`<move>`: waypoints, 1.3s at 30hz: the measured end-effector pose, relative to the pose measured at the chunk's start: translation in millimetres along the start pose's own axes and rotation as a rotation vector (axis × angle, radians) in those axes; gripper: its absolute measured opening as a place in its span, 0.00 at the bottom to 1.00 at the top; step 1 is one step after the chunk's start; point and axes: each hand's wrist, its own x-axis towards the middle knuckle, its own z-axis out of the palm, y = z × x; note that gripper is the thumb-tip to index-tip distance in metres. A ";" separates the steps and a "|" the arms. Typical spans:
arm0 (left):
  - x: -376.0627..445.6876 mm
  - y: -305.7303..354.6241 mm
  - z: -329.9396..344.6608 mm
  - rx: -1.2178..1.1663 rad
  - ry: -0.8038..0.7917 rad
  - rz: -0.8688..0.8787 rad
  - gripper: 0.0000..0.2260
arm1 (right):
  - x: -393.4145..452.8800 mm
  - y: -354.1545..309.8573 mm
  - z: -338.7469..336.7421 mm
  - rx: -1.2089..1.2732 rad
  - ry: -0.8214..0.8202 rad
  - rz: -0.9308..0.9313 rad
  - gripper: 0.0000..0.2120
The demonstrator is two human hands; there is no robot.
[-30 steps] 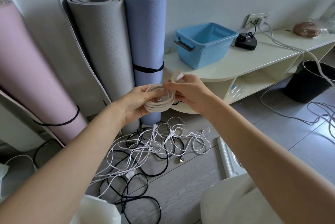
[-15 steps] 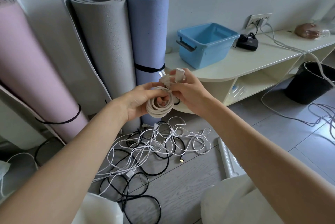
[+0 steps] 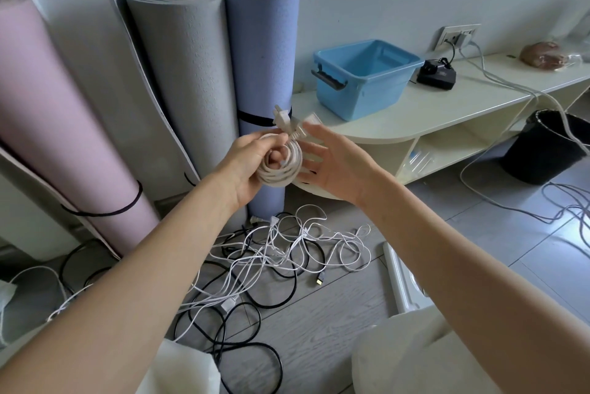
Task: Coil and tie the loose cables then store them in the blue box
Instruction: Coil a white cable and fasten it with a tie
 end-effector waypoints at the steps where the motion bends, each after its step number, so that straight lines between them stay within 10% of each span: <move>1: 0.0 0.0 -1.2 0.025 -0.016 0.002 0.05 | -0.9 -0.1 0.0 -0.060 -0.036 -0.020 0.08; 18: -14.0 18.1 -16.6 0.109 -0.369 -0.175 0.10 | -13.4 -12.1 -1.5 -0.585 -0.280 -0.132 0.28; 28: 15.7 -17.3 -9.0 -0.044 -0.291 -0.276 0.16 | 12.7 25.0 -25.5 0.009 -0.314 -0.054 0.20; 31: 31.7 -38.0 -19.8 0.047 -0.258 -0.349 0.06 | 27.5 50.6 -30.1 -0.014 -0.076 -0.042 0.02; 39: 90.6 -106.8 -23.2 0.065 -0.117 -0.462 0.09 | 66.2 110.2 -93.6 0.020 0.294 0.052 0.07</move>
